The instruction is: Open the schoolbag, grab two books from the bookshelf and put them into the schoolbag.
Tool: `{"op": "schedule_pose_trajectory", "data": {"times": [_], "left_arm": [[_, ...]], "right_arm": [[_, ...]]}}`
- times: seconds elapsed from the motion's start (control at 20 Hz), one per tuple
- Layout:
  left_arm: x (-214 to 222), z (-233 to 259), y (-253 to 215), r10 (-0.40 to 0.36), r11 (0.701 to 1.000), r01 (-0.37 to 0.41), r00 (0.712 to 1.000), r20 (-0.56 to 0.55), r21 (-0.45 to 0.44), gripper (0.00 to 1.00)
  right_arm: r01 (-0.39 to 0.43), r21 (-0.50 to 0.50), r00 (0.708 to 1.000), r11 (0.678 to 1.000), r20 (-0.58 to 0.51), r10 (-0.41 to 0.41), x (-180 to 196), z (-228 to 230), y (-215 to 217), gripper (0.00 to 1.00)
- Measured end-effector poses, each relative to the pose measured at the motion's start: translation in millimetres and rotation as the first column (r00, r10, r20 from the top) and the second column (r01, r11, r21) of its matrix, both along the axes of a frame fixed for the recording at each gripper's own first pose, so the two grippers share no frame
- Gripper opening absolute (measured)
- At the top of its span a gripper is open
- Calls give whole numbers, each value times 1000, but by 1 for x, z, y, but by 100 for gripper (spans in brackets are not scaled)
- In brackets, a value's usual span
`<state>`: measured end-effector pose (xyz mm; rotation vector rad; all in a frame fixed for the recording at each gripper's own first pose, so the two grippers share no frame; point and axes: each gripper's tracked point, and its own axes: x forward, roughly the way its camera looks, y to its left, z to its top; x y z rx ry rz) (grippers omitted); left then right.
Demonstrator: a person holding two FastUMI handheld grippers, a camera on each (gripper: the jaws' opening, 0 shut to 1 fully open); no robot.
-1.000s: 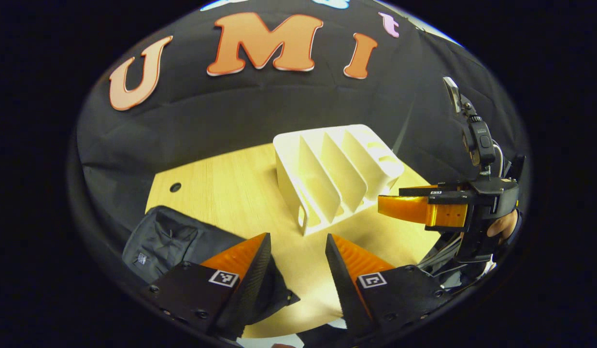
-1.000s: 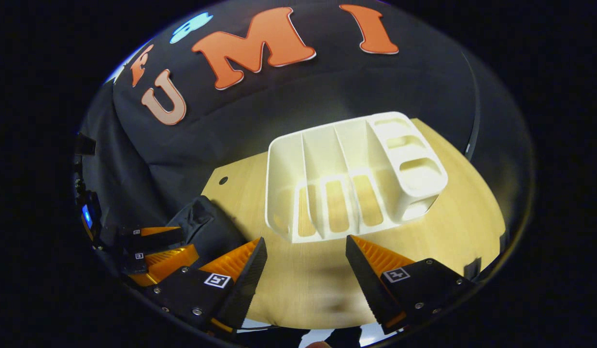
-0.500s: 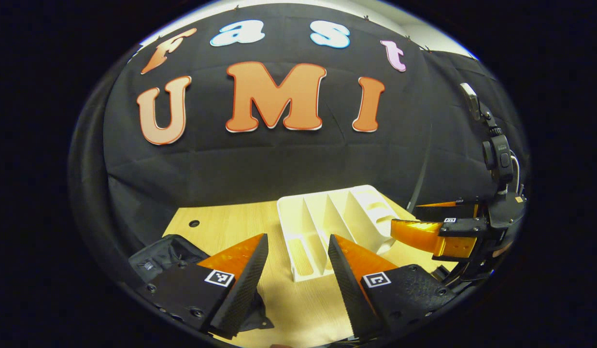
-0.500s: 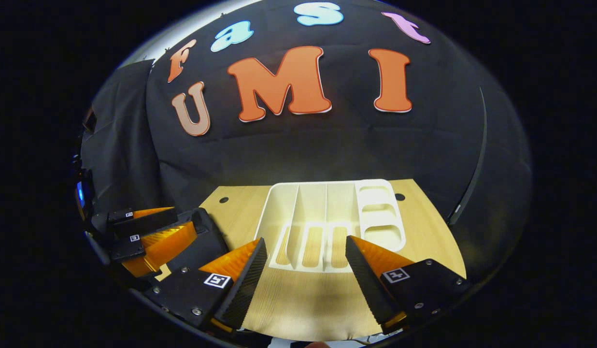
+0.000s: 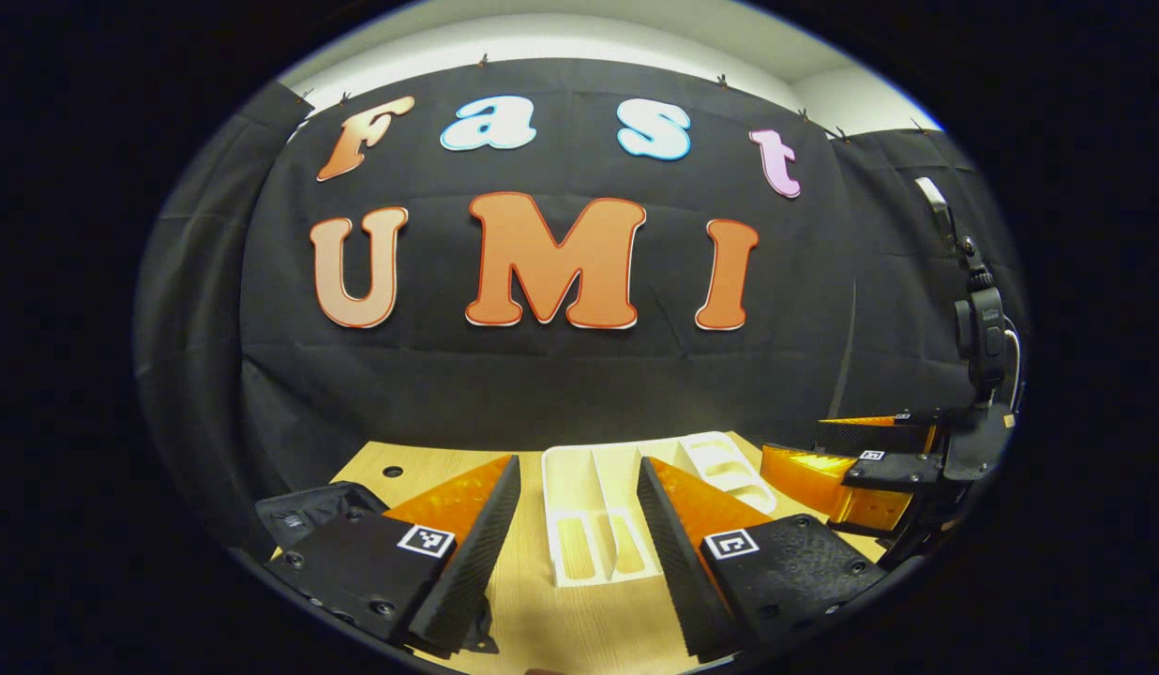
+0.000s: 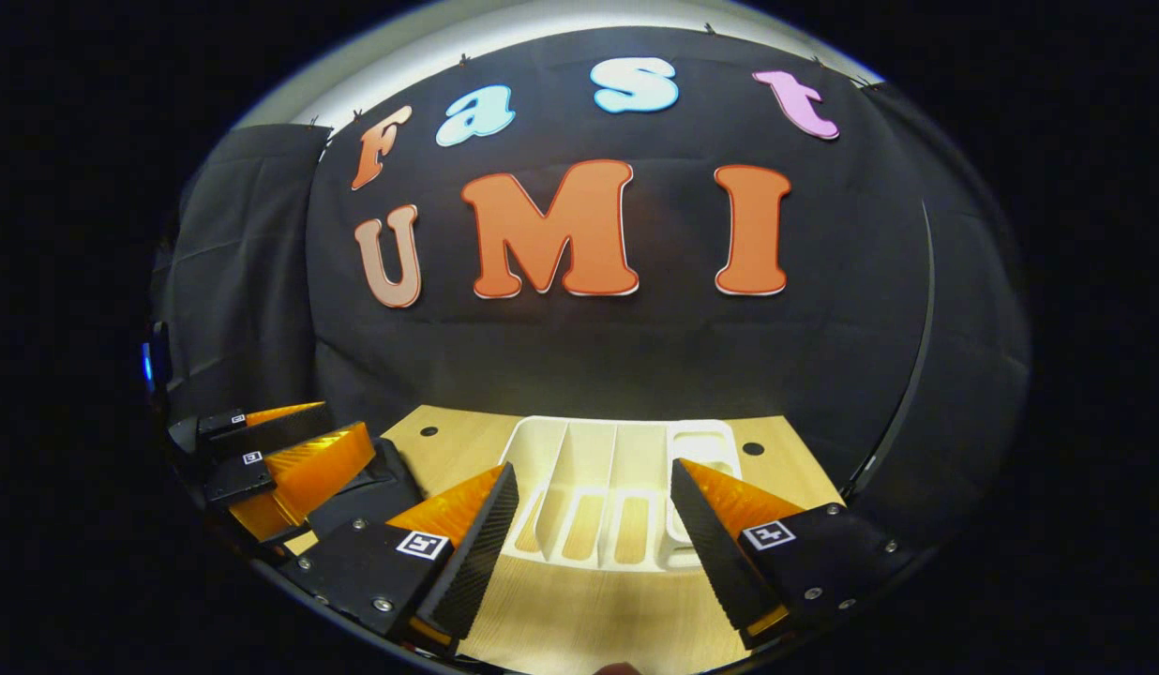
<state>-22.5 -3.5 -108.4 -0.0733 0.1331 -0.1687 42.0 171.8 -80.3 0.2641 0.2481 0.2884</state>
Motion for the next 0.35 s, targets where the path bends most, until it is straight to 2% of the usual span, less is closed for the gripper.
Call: {"op": "schedule_pose_trajectory", "data": {"times": [0.35], "left_arm": [[-4,-4,-1,27,999,-26,999,18,-25,87]], "right_arm": [[2,-17,999,1000,38,-2,-3,1,4,98]]}}
